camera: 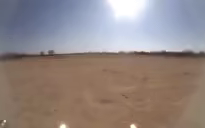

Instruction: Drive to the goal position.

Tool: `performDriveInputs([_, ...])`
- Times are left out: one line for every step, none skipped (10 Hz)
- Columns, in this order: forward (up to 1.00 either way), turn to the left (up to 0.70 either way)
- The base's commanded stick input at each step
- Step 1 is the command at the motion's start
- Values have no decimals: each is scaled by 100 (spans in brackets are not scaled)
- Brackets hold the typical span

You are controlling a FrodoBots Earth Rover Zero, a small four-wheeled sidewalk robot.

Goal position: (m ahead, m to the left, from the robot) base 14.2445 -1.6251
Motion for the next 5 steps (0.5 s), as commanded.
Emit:
performDriveInputs([100, -27])
performDriveInputs([100, -27])
performDriveInputs([100, -27])
performDriveInputs([100, -27])
performDriveInputs([100, -27])
